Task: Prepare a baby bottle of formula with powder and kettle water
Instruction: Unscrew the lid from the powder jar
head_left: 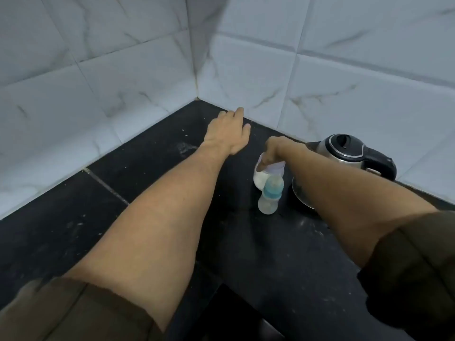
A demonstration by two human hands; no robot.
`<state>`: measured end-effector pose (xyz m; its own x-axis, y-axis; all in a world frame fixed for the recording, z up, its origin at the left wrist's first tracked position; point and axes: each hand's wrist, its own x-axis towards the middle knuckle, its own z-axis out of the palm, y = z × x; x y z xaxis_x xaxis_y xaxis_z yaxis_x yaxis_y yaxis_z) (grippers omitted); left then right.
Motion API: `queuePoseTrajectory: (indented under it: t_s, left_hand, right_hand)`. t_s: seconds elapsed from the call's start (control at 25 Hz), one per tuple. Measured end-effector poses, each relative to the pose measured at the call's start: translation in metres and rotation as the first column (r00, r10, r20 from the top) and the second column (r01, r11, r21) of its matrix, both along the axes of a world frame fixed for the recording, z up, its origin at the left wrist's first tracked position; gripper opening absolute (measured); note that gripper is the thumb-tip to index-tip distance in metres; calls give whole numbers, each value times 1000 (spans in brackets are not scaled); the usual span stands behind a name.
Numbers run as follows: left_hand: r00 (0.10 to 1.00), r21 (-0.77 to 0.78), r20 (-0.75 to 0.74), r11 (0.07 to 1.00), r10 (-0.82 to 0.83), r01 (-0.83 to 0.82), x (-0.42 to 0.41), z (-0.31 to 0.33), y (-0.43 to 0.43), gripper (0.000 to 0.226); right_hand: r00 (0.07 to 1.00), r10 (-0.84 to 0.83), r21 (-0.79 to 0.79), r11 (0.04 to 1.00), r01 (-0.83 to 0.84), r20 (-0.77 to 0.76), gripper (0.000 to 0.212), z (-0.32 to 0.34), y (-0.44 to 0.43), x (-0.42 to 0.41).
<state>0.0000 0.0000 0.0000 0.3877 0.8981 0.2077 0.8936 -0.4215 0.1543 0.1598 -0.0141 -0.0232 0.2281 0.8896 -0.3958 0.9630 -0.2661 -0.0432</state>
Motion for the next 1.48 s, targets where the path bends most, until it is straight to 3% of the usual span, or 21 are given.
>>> queuePoseTrajectory:
  t_s: [0.36, 0.64, 0.88, 1.16, 1.48]
  left_hand:
    - [999, -104, -42, 994, 34, -38, -30, -11, -7, 66]
    - [996, -298, 86, 955, 14, 12, -75, 2, -23, 78]
    - [991, -475, 58, 876, 119, -77, -114, -3, -64, 108]
    - [941, -507, 244, 858, 234, -82, -112, -29, -118, 84]
    - [915, -531, 257, 836, 313, -137, -107, -73, -151, 85]
  right_hand:
    - [1000, -19, 27, 999, 20, -15, 62, 8, -10, -19]
    - [981, 88, 71, 995, -77, -171, 65, 50, -17, -78]
    - [966, 184, 115, 980, -165, -181, 60, 63, -47, -119]
    - [939, 286, 143, 954, -262, -192, 45, 59, -86, -138]
    - [935, 309, 96, 950, -296, -175, 44, 31, -124, -136]
